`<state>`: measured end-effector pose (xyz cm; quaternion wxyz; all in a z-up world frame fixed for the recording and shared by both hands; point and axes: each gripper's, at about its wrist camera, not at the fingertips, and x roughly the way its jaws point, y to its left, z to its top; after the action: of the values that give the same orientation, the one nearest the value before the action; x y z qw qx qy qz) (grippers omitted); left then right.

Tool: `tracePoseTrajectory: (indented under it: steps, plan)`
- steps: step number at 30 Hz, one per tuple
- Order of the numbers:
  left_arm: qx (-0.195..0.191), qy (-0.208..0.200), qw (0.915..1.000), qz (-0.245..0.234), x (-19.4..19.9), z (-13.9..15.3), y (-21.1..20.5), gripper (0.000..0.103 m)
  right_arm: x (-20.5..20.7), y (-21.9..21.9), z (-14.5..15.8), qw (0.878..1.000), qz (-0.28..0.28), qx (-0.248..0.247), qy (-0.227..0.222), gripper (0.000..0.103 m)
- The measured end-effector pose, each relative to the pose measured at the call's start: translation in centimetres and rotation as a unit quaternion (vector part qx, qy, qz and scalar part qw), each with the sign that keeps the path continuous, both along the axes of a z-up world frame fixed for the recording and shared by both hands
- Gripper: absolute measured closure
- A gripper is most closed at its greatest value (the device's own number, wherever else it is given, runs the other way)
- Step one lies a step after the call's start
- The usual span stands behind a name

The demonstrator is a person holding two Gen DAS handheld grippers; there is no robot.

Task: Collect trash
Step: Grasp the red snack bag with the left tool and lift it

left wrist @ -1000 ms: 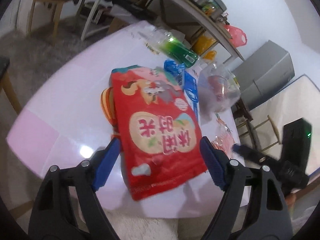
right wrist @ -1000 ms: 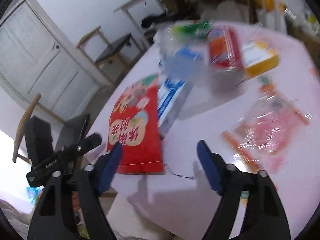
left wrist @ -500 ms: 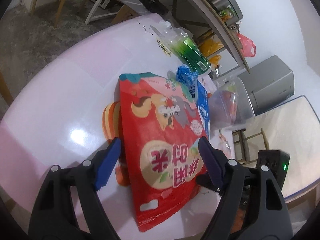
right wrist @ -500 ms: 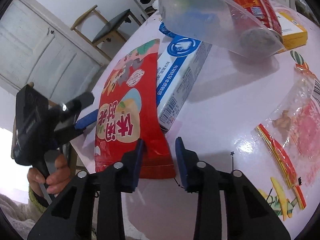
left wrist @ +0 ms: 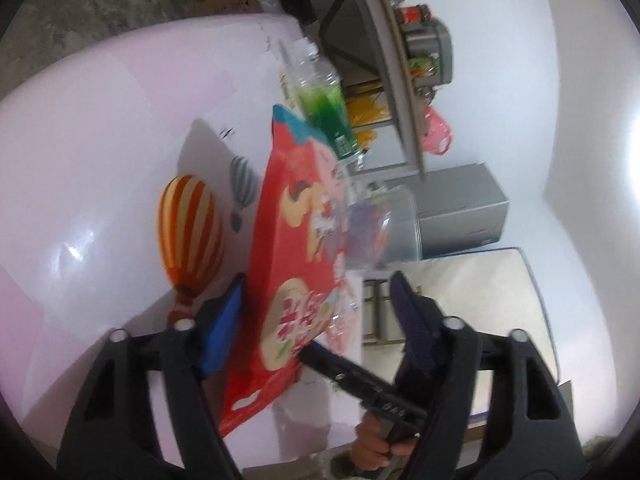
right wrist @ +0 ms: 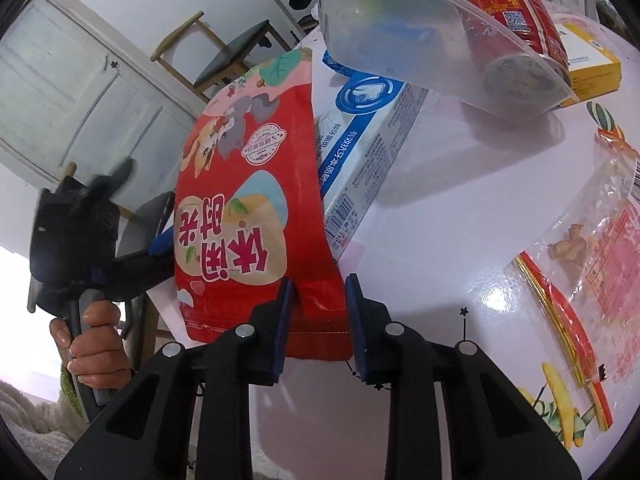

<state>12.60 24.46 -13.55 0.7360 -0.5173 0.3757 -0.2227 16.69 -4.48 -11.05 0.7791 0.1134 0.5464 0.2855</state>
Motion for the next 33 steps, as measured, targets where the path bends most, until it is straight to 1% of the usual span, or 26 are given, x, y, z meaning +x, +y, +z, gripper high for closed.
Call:
tracePoseTrajectory:
  steps: [1, 2, 5, 7, 8, 9, 10, 12, 15, 17, 19, 22, 24, 25, 26, 28, 30, 31, 32, 33]
  plan:
    - [0.011, 0.003, 0.9999, 0.000, 0.0, 0.1, -0.2, 0.045, 0.0, -0.1, 0.0, 1.000, 0.001, 0.001, -0.001, 0.077]
    - [0.025, 0.003, 0.9997, -0.005, -0.1, 0.2, -0.5, 0.051, 0.0, -0.1, 0.0, 1.000, 0.001, 0.001, -0.002, 0.077]
    - [0.075, -0.001, 0.9971, -0.016, -0.3, 0.9, -1.5, 0.061, -0.2, -0.2, 0.0, 1.000, 0.004, -0.001, -0.006, 0.077]
    - [0.105, -0.001, 0.9942, -0.021, -0.2, 1.3, -1.9, 0.070, -0.2, -0.2, 0.0, 1.000, 0.005, -0.001, -0.008, 0.077]
    - [0.123, 0.000, 0.9922, -0.024, -0.2, 1.5, -2.1, 0.079, -0.2, -0.1, 0.1, 1.000, 0.005, -0.002, -0.009, 0.077]
    - [0.134, -0.001, 0.9907, -0.024, -0.3, 1.6, -2.2, 0.084, -0.2, -0.1, 0.1, 1.000, 0.004, -0.003, -0.010, 0.077]
    - [0.137, -0.002, 0.9902, -0.024, -0.2, 1.7, -2.3, 0.084, -0.2, 0.0, 0.1, 1.000, 0.004, -0.004, -0.011, 0.077]
    - [0.137, -0.003, 0.9903, -0.022, -0.4, 1.8, -2.2, 0.091, -0.5, -0.1, 0.3, 1.000, 0.001, -0.003, -0.013, 0.077]
    - [0.143, -0.001, 0.9895, -0.024, -0.5, 1.7, -2.2, 0.095, -1.1, -0.3, 0.9, 1.000, 0.000, -0.004, -0.019, 0.077]
    - [0.142, -0.002, 0.9896, -0.025, -0.6, 1.7, -2.1, 0.097, -1.6, -0.7, 1.9, 0.999, 0.001, -0.013, -0.030, 0.076]
    - [0.142, -0.004, 0.9896, -0.025, -0.6, 1.7, -2.1, 0.097, -2.2, -1.7, 3.3, 0.999, 0.003, -0.011, -0.040, 0.067]
    - [0.141, -0.007, 0.9897, -0.025, -0.6, 1.6, -2.1, 0.097, -2.7, -4.0, 5.7, 0.998, -0.009, -0.005, -0.062, 0.061]
    - [0.140, -0.004, 0.9899, -0.025, -0.6, 1.4, -1.9, 0.098, -2.6, -6.1, 7.4, 0.997, -0.024, 0.002, -0.075, 0.057]
    - [0.140, -0.003, 0.9899, -0.024, -0.6, 1.3, -1.8, 0.098, -2.3, -7.4, 8.5, 0.996, -0.037, -0.001, -0.086, 0.054]
    - [0.140, -0.003, 0.9899, -0.024, -0.6, 1.2, -1.7, 0.098, -1.7, -9.0, 9.7, 0.993, -0.056, -0.004, -0.101, 0.051]
    - [0.141, -0.002, 0.9897, -0.023, -0.6, 1.2, -1.8, 0.098, -0.1, -11.5, 11.5, 0.988, -0.086, -0.013, -0.128, 0.039]
    - [0.136, -0.004, 0.9905, -0.021, -0.6, 1.3, -1.7, 0.099, 3.2, -14.8, 13.3, 0.979, -0.136, -0.036, -0.147, 0.034]
    - [0.135, -0.005, 0.9906, -0.021, -0.6, 1.3, -1.7, 0.099, 4.4, -15.6, 13.7, 0.977, -0.148, -0.037, -0.148, 0.030]
    - [0.138, -0.007, 0.9903, -0.021, -0.6, 1.4, -1.7, 0.099, 7.3, -17.4, 14.0, 0.975, -0.174, -0.028, -0.136, 0.029]
    - [0.139, -0.008, 0.9900, -0.020, -0.6, 1.5, -1.8, 0.099, 9.0, -18.2, 13.9, 0.974, -0.190, -0.023, -0.121, 0.028]
